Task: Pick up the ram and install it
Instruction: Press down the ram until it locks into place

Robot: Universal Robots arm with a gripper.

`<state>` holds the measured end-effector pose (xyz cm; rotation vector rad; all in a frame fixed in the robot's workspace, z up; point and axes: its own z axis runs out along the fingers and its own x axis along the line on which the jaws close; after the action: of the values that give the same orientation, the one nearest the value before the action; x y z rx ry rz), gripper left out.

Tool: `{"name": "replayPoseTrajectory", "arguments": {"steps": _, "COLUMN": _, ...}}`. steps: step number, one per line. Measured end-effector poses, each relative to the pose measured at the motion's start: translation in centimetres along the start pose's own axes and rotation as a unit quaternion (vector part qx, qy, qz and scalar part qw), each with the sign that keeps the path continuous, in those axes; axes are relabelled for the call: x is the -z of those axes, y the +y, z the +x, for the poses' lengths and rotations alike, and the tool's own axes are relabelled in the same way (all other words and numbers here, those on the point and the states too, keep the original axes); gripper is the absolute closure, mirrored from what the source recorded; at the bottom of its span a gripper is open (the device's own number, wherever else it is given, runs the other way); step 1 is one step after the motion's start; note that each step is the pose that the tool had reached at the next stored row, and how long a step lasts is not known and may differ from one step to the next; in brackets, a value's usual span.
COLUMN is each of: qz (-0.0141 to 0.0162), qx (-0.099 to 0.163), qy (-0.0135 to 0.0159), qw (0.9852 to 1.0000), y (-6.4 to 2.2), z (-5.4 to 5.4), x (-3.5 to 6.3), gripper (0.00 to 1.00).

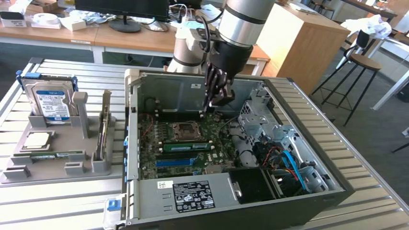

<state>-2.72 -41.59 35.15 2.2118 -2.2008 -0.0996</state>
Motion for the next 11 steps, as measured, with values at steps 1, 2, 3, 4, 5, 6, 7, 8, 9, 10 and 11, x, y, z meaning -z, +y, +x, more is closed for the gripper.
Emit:
{"name": "replayPoseTrajectory", "arguments": {"steps": 1, "qz": 0.0, "qx": 0.0, "qy": 0.0, "qw": 1.0, "y": 0.0, "z": 0.0, "x": 0.0, "gripper": 0.77}}
{"name": "replayPoseTrajectory", "arguments": {"steps": 2, "qz": 0.0, "qx": 0.0, "qy": 0.0, "qw": 1.0, "y": 0.0, "z": 0.0, "x": 0.0, "gripper": 0.77}}
{"name": "replayPoseTrajectory", "arguments": {"steps": 3, "qz": 0.0, "qx": 0.0, "qy": 0.0, "qw": 1.0, "y": 0.0, "z": 0.0, "x": 0.0, "gripper": 0.83}}
{"name": "replayPoseTrajectory", "arguments": {"steps": 4, "qz": 0.0, "qx": 0.0, "qy": 0.0, "qw": 1.0, "y": 0.0, "z": 0.0, "x": 0.0, "gripper": 0.89}}
{"name": "replayPoseTrajectory", "arguments": {"steps": 5, "qz": 0.0, "qx": 0.0, "qy": 0.0, "qw": 1.0, "y": 0.0, "z": 0.0, "x": 0.0, "gripper": 0.9}}
{"name": "replayPoseTrajectory", "arguments": {"steps": 6, "qz": 0.0, "qx": 0.0, "qy": 0.0, "qw": 1.0, "y": 0.0, "z": 0.0, "x": 0.0, "gripper": 0.9}}
{"name": "replayPoseTrajectory", "arguments": {"steps": 7, "qz": 0.0, "qx": 0.0, "qy": 0.0, "qw": 1.0, "y": 0.0, "z": 0.0, "x": 0.0, "gripper": 0.9}}
{"name": "replayPoseTrajectory", "arguments": {"steps": 8, "qz": 0.0, "qx": 0.0, "qy": 0.0, "qw": 1.0, "y": 0.0, "z": 0.0, "x": 0.0, "gripper": 0.9}}
{"name": "replayPoseTrajectory", "arguments": {"steps": 9, "qz": 0.0, "qx": 0.0, "qy": 0.0, "qw": 1.0, "y": 0.0, "z": 0.0, "x": 0.0, "gripper": 0.9}}
{"name": "replayPoseTrajectory", "arguments": {"steps": 10, "qz": 0.0, "qx": 0.0, "qy": 0.0, "qw": 1.0, "y": 0.0, "z": 0.0, "x": 0.0, "gripper": 0.9}}
{"name": "replayPoseTrajectory", "arguments": {"steps": 11, "qz": 0.0, "qx": 0.0, "qy": 0.0, "qw": 1.0, "y": 0.0, "z": 0.0, "x": 0.0, "gripper": 0.9}}
